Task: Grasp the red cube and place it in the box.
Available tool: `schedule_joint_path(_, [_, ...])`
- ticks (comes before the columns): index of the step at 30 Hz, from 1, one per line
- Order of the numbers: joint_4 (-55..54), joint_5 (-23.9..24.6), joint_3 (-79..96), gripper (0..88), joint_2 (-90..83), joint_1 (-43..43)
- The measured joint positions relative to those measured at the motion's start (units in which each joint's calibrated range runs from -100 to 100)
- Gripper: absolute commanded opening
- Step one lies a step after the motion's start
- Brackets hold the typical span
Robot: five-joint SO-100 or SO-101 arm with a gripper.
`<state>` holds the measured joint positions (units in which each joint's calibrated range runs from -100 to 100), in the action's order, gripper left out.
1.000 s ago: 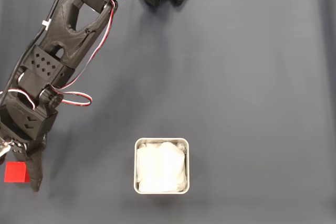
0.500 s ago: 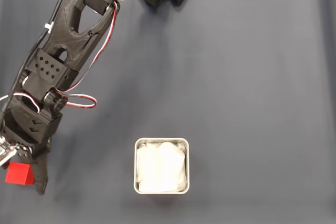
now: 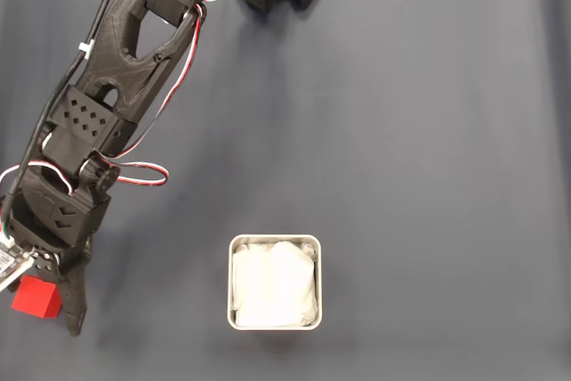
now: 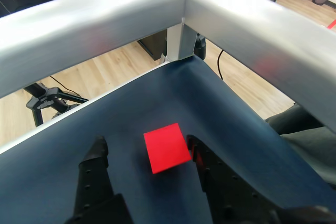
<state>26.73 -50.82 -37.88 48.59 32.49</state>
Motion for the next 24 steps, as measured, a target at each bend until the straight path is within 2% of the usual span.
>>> schedule_joint_path(24, [-0.2,-2.1,5.2,35.0,0.0,-0.1])
